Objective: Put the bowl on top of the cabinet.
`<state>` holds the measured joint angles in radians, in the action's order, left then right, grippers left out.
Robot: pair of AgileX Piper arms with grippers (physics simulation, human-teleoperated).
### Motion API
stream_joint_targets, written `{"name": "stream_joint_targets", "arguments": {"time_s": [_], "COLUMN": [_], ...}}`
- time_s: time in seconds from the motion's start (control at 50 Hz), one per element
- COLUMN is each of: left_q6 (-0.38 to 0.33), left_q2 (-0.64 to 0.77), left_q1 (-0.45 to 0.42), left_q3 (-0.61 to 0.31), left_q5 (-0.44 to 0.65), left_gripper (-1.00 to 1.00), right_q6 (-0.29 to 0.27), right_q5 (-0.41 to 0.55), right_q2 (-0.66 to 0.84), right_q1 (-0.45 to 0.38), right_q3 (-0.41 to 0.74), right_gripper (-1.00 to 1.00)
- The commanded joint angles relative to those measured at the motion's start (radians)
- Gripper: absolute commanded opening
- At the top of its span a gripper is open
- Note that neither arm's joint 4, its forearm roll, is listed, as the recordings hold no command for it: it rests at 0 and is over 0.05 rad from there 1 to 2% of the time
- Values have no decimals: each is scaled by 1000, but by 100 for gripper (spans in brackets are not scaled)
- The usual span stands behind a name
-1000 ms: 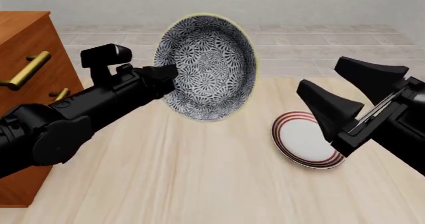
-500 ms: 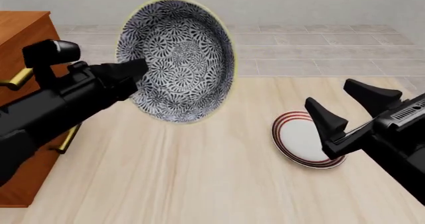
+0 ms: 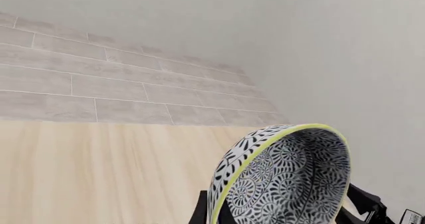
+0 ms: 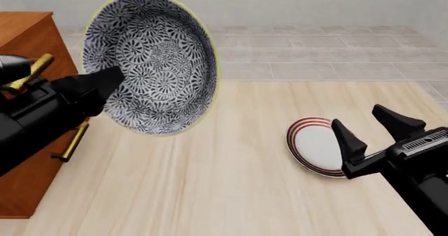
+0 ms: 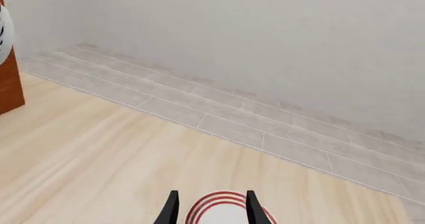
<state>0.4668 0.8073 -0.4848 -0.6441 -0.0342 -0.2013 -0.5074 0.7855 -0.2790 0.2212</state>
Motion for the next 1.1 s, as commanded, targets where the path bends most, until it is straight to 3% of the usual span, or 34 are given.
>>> {"name": "stream_joint_targets", "arguments": {"time_s": [0.02,0.2,0.84,0.86,0.88,1.1], "left_q6": [4,3,13,53,12,4], "left_q2": [-93,-135,-116,-112,-111,-106], "left_q1": [27,33,44,42,40,52], "left_q3": [0,-16,10,-35,9,-5], "left_q5": [52,91,54,262,62,65], "left_gripper": [-100,-100,-100,-100,-100,-100], "right_q6": [13,21,21,21,22,25], "right_q5": [-91,-104,-124,-122,-123,-123], "right_q2": [35,31,54,53,53,51], "right_q1": [28,32,26,25,25,22], "right_q3": [-50,-60,-67,-67,-67,-67], "right_gripper": [100,100,100,100,100,100]}}
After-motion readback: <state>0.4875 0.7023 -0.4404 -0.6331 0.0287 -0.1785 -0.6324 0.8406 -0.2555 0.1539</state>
